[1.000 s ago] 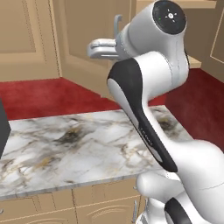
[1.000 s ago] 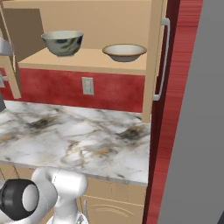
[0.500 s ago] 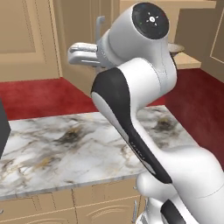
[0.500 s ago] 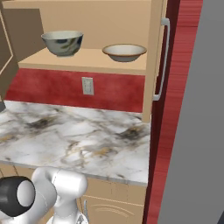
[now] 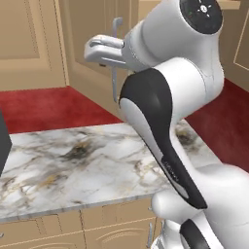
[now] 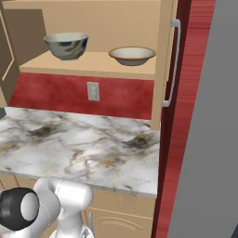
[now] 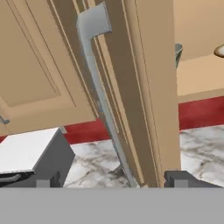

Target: Move the bowls from the cabinet to the plates on the dining table.

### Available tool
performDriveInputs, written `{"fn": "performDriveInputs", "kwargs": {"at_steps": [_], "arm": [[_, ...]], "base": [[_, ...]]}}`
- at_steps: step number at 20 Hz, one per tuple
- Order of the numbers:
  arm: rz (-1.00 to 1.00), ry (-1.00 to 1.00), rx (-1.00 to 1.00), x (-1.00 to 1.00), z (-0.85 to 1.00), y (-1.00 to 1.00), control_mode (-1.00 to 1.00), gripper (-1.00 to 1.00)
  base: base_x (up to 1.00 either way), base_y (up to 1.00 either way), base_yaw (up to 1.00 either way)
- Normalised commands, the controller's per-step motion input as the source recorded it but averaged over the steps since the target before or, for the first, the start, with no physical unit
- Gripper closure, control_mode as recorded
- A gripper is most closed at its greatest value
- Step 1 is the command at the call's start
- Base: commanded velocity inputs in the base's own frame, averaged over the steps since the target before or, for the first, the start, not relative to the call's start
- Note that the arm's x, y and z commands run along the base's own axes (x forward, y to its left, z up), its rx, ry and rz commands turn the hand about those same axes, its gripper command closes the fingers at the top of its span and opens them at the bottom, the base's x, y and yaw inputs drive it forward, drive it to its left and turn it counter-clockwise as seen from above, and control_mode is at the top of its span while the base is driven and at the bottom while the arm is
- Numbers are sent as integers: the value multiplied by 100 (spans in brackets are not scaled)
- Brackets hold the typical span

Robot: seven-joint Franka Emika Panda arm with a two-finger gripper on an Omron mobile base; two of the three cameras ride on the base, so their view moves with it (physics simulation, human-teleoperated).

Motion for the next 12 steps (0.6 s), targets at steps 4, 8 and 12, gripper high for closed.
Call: {"fn": "performDriveInputs", "kwargs": {"at_steps": [4, 8, 12], "arm": [[0, -2, 8, -62, 37, -31, -100, -100], [1, -2, 8, -56, 32, -36, -100, -100], [5, -4, 7, -29, 7, -43, -100, -100]], "base": [[0, 0, 0], [0, 0, 0], [0, 0, 0]]}}
